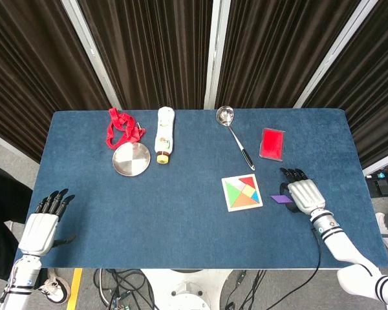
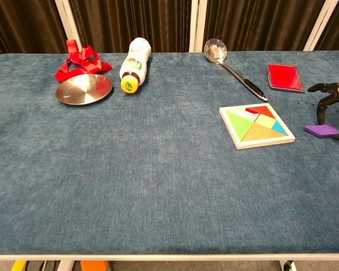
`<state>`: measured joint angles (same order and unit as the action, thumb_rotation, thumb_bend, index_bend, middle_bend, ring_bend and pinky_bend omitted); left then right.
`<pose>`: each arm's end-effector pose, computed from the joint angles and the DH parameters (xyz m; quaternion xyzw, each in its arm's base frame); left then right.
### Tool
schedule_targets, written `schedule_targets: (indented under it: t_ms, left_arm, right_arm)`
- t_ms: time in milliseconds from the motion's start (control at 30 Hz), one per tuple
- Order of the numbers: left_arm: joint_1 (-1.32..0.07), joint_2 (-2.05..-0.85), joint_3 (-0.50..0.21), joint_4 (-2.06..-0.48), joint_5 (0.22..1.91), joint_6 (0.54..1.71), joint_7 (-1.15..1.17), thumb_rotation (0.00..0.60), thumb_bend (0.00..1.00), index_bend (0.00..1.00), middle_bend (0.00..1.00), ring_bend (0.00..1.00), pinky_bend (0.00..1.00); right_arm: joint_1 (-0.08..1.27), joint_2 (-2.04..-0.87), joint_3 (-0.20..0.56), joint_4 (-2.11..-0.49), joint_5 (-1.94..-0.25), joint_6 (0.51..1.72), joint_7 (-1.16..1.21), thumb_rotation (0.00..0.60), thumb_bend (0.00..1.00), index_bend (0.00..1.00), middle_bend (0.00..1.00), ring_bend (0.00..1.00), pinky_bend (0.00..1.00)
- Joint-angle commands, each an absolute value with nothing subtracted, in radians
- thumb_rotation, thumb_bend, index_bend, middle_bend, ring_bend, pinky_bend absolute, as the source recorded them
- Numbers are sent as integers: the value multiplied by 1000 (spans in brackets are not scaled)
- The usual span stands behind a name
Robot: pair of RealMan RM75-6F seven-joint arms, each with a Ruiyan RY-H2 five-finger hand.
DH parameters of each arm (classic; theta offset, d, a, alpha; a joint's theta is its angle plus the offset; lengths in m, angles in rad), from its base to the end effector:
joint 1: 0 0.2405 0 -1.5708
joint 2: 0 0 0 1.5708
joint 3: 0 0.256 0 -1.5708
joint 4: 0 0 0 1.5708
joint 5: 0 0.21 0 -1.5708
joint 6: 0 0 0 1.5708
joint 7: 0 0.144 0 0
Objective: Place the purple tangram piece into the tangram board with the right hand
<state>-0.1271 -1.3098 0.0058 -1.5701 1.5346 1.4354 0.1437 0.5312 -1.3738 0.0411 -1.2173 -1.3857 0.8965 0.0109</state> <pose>-0.2915 0.1796 0.0855 -0.6383 -0.3948 -0.3782 0.5419 -0.3045 -0.3201 0.0505 0.7473 -0.3928 0.2587 0.4694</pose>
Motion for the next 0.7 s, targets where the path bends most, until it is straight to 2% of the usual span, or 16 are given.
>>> schedule_targets:
  t_ms: [33, 433, 700]
  left_arm:
    - [-127, -1310, 6, -1569, 1534, 1436, 142, 600, 31, 134, 45, 0, 137]
    - [-122, -1311, 7, -1559, 1537, 1443, 123, 600, 31, 134, 45, 0, 138]
    - [-119, -1314, 7, -1544, 1538, 1449, 101, 600, 31, 134, 45, 0, 137]
  right_arm:
    - [529, -1373, 42, -1218, -1382, 899, 14, 600, 220, 543, 0, 0, 0]
    - [566, -1338, 102, -1311, -1328, 862, 61, 600, 220, 556, 0, 0, 0]
    - [659, -1314, 167, -1398, -1151, 735, -79, 600, 219, 558, 0, 0, 0]
